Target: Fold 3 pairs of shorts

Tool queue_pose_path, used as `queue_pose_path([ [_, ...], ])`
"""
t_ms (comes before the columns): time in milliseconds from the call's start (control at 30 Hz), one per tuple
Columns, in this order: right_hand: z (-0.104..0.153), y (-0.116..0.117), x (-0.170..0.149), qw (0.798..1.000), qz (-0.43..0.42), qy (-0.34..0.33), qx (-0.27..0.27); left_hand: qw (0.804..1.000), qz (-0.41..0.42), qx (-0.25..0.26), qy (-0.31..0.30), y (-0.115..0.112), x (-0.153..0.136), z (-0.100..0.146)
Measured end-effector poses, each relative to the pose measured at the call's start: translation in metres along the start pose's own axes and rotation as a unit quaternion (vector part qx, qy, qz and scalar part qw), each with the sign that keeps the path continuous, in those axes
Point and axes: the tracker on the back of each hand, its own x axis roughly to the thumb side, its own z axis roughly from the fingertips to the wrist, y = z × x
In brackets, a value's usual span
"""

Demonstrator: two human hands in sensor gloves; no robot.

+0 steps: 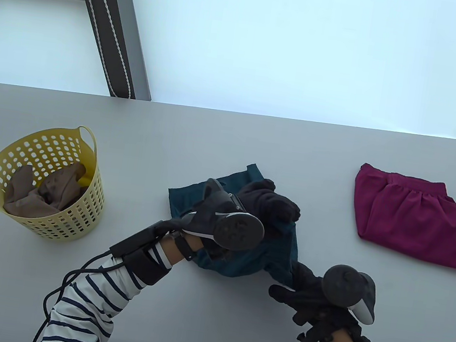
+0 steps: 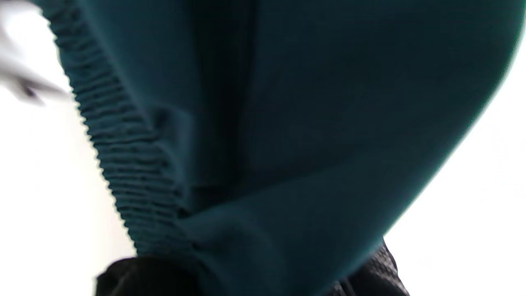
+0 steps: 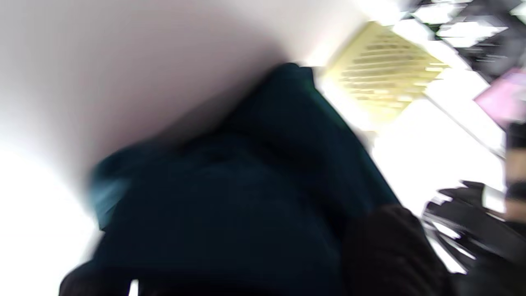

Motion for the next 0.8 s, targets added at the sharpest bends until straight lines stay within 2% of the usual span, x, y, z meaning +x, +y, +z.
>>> queue_pose_path([
  [67, -0.001, -0.007, -0.003, 1.000, -0.003, 0.002, -0.026, 1.000, 0.012, 0.012, 0.014, 0.019, -0.010, 0.006],
  [133, -0.002, -0.029, 0.000, 0.994, -0.099, 0.015, -0.052, 0.999, -0.008, 0.018, 0.033, 0.041, -0.024, 0.018],
  [167, -0.001, -0.043, 0.002, 0.991, -0.105, 0.015, -0.080, 0.999, -0.017, 0.016, 0.041, 0.051, -0.031, 0.023],
  [200, -0.002, -0.059, 0.007, 0.990, -0.093, 0.006, -0.109, 0.999, -0.021, -0.005, 0.047, 0.064, -0.041, 0.028],
  [233, -0.002, -0.084, 0.017, 0.987, -0.065, -0.004, -0.147, 0.998, -0.022, -0.021, 0.055, 0.077, -0.048, 0.033],
  [333, -0.001, -0.152, 0.065, 0.966, -0.078, -0.075, -0.233, 0.994, -0.072, -0.023, 0.083, 0.119, -0.057, 0.044],
  [367, 0.000, -0.166, 0.078, 0.961, -0.084, -0.093, -0.246, 0.992, -0.094, -0.013, 0.087, 0.129, -0.056, 0.046],
  [467, 0.016, -0.222, 0.145, 0.936, -0.072, -0.184, -0.291, 0.977, -0.179, 0.073, 0.087, 0.179, -0.038, 0.063],
  [533, 0.036, -0.249, 0.181, 0.918, -0.063, -0.234, -0.315, 0.974, -0.160, 0.135, 0.081, 0.214, -0.025, 0.078],
  [567, 0.045, -0.259, 0.194, 0.911, -0.072, -0.252, -0.318, 0.977, -0.134, 0.146, 0.074, 0.225, -0.023, 0.083],
  [633, 0.057, -0.274, 0.215, 0.905, -0.092, -0.288, -0.300, 0.987, -0.029, 0.148, 0.049, 0.248, -0.024, 0.092],
  [667, 0.057, -0.280, 0.224, 0.913, -0.087, -0.294, -0.268, 0.991, 0.019, 0.125, 0.040, 0.252, -0.028, 0.090],
  [700, 0.050, -0.285, 0.229, 0.936, -0.058, -0.272, -0.218, 0.995, 0.045, 0.082, 0.044, 0.252, -0.035, 0.086],
  [733, 0.038, -0.288, 0.230, 0.953, -0.013, -0.242, -0.181, 0.996, 0.032, 0.049, 0.061, 0.246, -0.044, 0.081],
  [800, 0.012, -0.287, 0.226, 0.966, 0.070, -0.174, -0.178, 0.994, -0.044, -0.003, 0.105, 0.224, -0.060, 0.068],
])
